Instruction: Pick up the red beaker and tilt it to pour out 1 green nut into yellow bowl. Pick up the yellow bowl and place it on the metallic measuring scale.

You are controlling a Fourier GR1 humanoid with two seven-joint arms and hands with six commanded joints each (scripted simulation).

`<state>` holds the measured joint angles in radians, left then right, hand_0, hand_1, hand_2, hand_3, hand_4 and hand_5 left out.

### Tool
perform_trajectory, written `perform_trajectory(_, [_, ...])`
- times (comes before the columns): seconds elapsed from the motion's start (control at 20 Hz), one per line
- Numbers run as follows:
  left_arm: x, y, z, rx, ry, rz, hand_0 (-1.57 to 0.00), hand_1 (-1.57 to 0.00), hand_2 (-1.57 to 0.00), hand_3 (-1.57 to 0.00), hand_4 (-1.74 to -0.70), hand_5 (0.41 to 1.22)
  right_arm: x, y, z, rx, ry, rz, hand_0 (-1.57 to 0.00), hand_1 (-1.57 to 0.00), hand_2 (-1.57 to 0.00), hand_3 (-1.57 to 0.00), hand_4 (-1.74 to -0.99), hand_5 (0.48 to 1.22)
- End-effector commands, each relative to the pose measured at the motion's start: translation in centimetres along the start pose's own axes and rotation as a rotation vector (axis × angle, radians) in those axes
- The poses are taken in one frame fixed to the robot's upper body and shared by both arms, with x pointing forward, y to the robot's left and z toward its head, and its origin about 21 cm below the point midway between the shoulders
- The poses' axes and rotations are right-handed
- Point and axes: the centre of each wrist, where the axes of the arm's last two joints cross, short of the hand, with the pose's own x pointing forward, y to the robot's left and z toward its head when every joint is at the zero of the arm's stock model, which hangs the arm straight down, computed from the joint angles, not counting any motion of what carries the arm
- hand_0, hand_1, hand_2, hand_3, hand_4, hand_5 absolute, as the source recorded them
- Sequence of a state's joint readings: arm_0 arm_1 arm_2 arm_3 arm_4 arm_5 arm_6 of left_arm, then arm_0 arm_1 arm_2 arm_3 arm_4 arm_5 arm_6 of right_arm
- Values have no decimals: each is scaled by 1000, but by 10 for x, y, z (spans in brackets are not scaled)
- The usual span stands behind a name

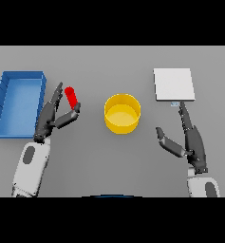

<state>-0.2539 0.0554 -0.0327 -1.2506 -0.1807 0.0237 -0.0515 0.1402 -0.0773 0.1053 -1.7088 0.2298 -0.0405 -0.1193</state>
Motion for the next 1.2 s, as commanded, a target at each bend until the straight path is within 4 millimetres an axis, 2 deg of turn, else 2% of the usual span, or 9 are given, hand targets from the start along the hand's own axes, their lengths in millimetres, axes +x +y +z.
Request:
perform_trajectory(0.0, [-1, 0, -6, -5, 14, 2, 1, 1, 1, 1, -1276, 680, 0, 0, 1, 0, 2, -1, 1, 1, 1, 1, -1267, 635])
perform_trajectory(0.35, [0, -12, -28, -30, 17, -9, 1, 1, 1, 1, -1293, 686, 1, 1, 1, -8, 13, -4, 1, 1, 1, 1, -1267, 644])
perform_trajectory(0.55, [2, -12, -43, -32, 28, -11, 1, 1, 1, 1, -1289, 683, 6, 0, 0, -5, 7, -20, 1, 1, 1, 1, -1265, 638])
perform_trajectory(0.85, [-2, -15, -54, -15, 8, 42, 1, 1, 0, 1, -1348, 704, 8, -3, 0, -12, 13, -5, 1, 1, 1, 1, -1261, 641])
perform_trajectory(0.9, [-2, -16, -57, -7, -2, 58, 1, -26, -67, -31, -1378, 724, 5, -2, 1, -11, 15, -2, 1, 1, 1, 1, -1259, 642])
perform_trajectory(0.95, [-2, -21, -58, 5, -3, 78, -119, -146, -182, -124, -1410, 750, 7, -2, 0, -11, 16, -10, 1, 1, 1, 1, -1260, 642])
perform_trajectory(1.0, [-2, -23, -59, 9, 3, 94, -285, -328, -364, -292, -1449, 783, 5, -2, 0, -18, 23, -4, 1, 1, 1, 1, -1258, 644])
perform_trajectory(1.05, [1, -24, -63, 20, 22, 94, -441, -481, -523, -547, -1448, 871, 4, -1, 3, -17, 15, 2, 1, 1, 1, 1, -1257, 645])
perform_trajectory(1.15, [2, -26, -63, 20, 6, 60, -844, -874, -900, -838, -1541, 997, 4, -3, 1, -17, 15, 2, 1, 1, 1, 1, -1256, 646])
